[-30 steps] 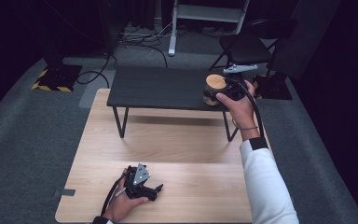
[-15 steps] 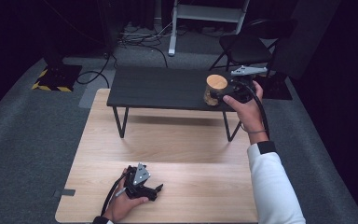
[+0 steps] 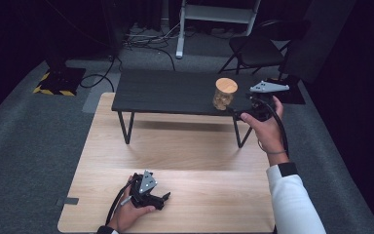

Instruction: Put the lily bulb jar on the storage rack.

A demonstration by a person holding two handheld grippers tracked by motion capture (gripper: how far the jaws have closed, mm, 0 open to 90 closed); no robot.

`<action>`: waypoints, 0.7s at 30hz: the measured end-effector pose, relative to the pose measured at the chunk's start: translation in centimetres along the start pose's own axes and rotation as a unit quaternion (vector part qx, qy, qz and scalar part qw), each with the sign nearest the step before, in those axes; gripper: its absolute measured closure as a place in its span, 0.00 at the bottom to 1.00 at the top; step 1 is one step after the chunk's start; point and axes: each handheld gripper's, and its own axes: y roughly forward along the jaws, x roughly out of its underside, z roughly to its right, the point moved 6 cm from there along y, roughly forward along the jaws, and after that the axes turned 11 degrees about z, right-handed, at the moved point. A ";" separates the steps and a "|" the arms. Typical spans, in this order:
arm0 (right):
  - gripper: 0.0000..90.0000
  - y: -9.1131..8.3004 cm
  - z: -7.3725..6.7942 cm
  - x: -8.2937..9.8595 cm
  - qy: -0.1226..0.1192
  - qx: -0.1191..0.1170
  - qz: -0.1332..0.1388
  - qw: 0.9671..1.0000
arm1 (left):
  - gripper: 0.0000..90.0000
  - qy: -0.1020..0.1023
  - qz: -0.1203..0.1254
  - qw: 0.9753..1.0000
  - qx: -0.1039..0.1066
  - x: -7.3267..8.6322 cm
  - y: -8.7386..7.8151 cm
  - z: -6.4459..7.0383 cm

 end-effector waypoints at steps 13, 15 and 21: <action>0.04 -4.7 -2.6 7.5 -0.022 -0.008 0.032 0.999 | 0.01 0.000 0.000 1.000 0.000 0.0 0.0 0.0; 0.04 -5.1 -2.9 8.3 -0.028 -0.012 0.034 0.999 | 0.01 0.000 0.000 1.000 0.000 0.0 0.0 0.0; 0.04 -6.4 -4.3 11.8 -0.041 -0.015 0.035 0.998 | 0.01 0.000 0.000 1.000 0.000 0.0 0.0 0.0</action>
